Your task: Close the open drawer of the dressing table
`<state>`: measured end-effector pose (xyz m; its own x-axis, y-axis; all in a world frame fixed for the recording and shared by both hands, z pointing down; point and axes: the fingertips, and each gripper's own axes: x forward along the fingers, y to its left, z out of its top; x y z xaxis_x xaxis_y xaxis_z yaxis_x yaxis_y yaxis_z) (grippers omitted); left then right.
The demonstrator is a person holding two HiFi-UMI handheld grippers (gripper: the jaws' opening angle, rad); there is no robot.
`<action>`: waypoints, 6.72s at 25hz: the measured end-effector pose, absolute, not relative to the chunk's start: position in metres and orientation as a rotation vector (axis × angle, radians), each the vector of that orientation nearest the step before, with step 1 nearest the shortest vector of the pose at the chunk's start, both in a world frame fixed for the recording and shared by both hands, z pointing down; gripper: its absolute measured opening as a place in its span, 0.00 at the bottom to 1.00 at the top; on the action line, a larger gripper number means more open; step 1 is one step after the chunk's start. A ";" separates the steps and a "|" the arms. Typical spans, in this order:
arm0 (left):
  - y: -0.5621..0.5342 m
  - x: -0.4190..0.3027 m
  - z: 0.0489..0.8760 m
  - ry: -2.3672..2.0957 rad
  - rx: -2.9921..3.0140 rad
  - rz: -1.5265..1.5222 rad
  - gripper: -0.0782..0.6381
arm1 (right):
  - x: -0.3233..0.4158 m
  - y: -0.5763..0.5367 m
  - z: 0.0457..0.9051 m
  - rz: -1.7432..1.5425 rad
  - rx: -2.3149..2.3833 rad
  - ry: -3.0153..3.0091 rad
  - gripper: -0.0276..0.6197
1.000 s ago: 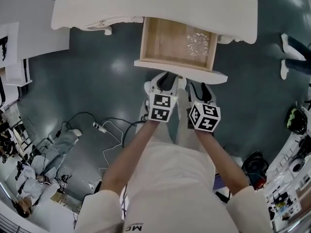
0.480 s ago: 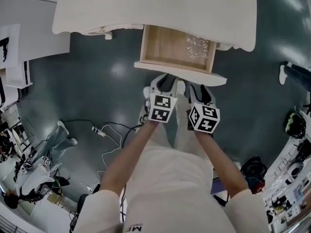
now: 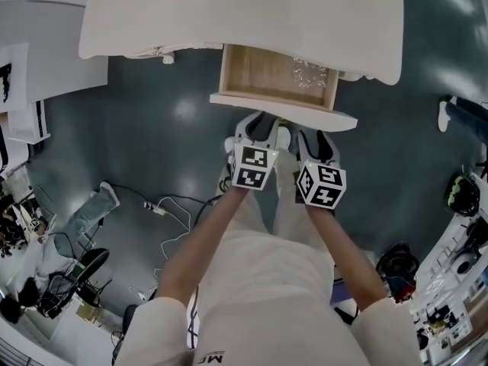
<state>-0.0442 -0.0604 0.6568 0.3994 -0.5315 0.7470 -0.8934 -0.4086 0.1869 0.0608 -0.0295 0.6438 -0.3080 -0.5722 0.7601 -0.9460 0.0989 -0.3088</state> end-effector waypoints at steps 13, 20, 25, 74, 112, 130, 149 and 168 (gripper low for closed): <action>-0.085 -0.042 0.659 -1.213 2.088 0.787 0.26 | 0.053 -0.042 0.642 1.061 1.480 -1.954 0.23; -0.102 -0.041 0.660 -1.210 2.102 0.777 0.26 | 0.057 -0.059 0.650 1.074 1.513 -1.934 0.17; -0.113 -0.040 0.658 -1.212 2.110 0.776 0.26 | 0.064 -0.076 0.657 1.028 1.533 -1.919 0.17; -0.184 -0.027 0.661 -1.277 2.120 0.736 0.26 | 0.084 -0.152 0.652 0.924 1.559 -1.992 0.17; -0.231 -0.031 0.672 -1.250 2.195 0.683 0.27 | 0.056 -0.193 0.655 0.820 1.425 -2.155 0.41; -0.217 -0.024 0.665 -1.207 2.221 0.726 0.27 | 0.053 -0.181 0.657 0.842 1.350 -2.154 0.36; -0.169 -0.030 0.578 -1.212 2.256 0.634 0.12 | 0.042 -0.151 0.577 0.799 1.303 -2.263 0.05; -0.119 -0.052 0.437 -1.306 2.276 0.501 0.12 | -0.004 -0.103 0.429 0.658 1.123 -2.511 0.05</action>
